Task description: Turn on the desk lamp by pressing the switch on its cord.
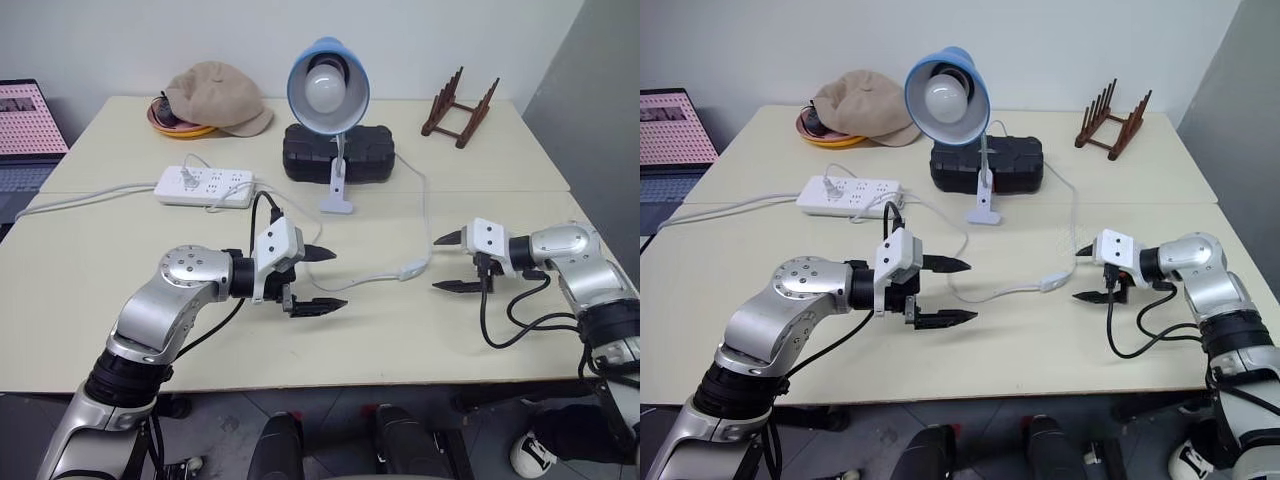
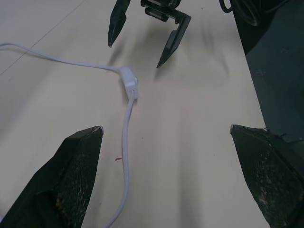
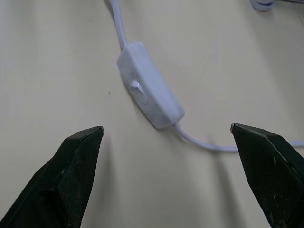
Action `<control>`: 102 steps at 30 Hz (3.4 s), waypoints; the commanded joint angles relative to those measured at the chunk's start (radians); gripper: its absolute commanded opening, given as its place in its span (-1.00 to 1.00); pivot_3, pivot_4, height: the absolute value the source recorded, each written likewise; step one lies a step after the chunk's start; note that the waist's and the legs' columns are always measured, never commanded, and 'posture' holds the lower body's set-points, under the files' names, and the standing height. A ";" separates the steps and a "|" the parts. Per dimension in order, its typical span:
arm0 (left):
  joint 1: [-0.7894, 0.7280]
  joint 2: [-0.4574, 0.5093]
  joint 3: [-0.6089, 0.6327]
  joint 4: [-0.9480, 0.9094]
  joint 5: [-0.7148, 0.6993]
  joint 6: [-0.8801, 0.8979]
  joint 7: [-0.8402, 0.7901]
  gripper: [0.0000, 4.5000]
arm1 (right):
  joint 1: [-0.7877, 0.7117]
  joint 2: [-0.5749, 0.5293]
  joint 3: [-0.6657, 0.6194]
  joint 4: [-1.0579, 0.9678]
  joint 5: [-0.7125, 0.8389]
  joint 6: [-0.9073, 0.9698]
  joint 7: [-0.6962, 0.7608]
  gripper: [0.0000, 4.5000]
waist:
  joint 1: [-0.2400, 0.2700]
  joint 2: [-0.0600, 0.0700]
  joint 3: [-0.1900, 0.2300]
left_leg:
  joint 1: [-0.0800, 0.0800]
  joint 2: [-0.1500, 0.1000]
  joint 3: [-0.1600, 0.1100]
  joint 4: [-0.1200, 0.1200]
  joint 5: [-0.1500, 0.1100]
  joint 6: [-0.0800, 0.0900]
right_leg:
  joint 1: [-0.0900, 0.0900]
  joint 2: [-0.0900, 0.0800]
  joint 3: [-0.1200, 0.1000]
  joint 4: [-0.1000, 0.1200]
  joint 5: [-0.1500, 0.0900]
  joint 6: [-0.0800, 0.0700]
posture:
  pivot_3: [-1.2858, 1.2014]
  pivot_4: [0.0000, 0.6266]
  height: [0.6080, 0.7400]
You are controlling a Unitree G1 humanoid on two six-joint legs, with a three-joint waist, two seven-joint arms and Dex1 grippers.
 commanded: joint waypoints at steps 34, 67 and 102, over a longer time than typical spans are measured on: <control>0.043 -0.066 0.116 -0.006 -0.192 0.211 0.098 1.00 | -0.146 0.178 -0.160 0.056 0.179 0.377 0.078 -0.86 | 0.000 0.001 0.001 | 0.002 0.000 -0.002 0.001 0.000 0.000 | 0.001 0.001 0.000 0.005 0.001 0.002 | 0.03 -0.52 1.00; -0.167 -0.224 0.191 0.115 -0.594 0.628 0.174 0.79 | 0.049 0.047 -0.238 -0.748 0.779 1.341 -0.069 -0.86 | 0.001 0.002 0.001 | 0.000 0.000 -0.004 0.003 0.000 0.000 | 0.001 0.001 -0.002 0.002 -0.001 0.000 | 0.03 -0.52 1.00; -0.113 -0.176 0.235 0.108 -0.634 0.626 0.185 -0.15 | 0.011 0.022 -0.182 -0.686 0.753 1.260 -0.053 -0.86 | 0.001 0.002 0.001 | -0.004 0.000 -0.004 0.003 0.000 0.000 | -0.002 0.001 -0.002 0.001 -0.001 0.000 | 0.03 -0.52 1.00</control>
